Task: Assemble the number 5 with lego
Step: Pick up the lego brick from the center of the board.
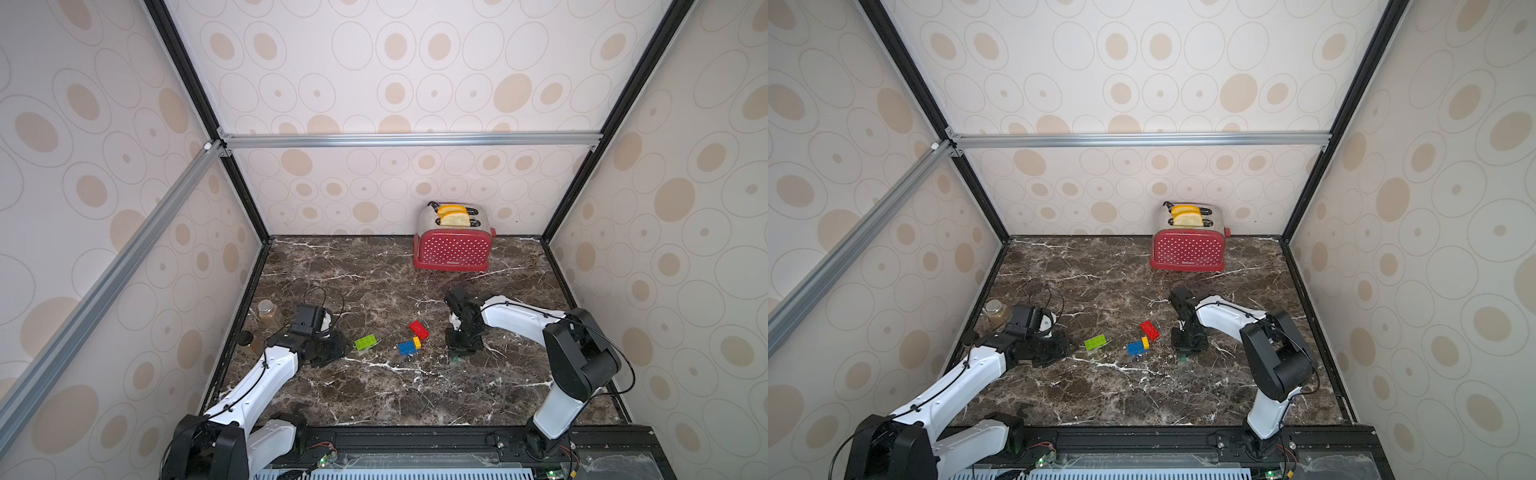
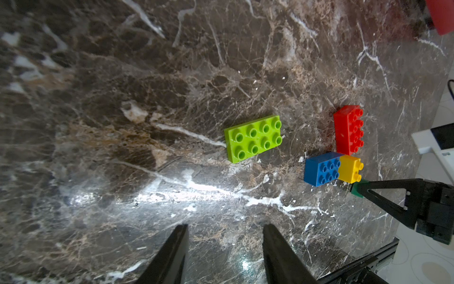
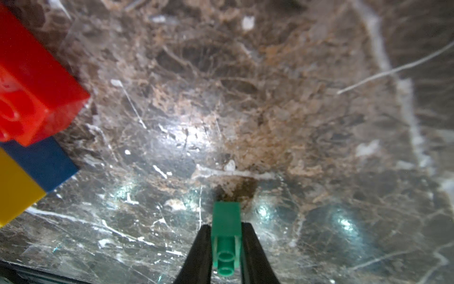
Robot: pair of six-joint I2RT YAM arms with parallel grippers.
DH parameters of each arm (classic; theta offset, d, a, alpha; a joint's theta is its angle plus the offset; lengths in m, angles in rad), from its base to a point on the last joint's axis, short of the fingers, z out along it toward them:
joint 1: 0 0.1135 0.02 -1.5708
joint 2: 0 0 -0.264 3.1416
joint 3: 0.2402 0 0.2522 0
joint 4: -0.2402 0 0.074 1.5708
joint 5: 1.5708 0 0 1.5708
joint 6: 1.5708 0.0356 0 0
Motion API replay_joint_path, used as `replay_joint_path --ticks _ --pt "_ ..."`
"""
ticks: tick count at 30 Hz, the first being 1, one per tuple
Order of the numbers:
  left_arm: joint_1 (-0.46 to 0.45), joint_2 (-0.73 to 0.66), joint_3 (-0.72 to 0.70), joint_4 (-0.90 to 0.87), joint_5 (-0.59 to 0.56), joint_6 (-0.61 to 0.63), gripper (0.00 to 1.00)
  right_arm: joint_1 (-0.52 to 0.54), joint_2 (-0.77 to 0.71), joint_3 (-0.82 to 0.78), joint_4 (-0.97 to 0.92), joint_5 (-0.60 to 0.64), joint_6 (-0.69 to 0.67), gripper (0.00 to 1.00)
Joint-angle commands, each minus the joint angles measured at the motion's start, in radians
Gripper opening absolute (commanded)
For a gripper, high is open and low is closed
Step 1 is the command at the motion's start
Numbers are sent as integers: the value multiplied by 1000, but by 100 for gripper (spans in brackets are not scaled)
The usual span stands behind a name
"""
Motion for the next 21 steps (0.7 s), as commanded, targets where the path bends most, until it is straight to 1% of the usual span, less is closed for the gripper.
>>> replay_joint_path --ticks 1,9,16,21 --pt "-4 3 6 -9 -19 10 52 9 -10 21 -52 37 -20 18" --pt "-4 11 6 -7 -26 4 51 12 -17 26 -74 72 -52 20" --pt "-4 1 3 -9 -22 5 51 23 -14 20 -67 69 -49 29" --pt "-4 -3 2 -9 -22 6 51 36 -23 26 -76 77 -46 29"
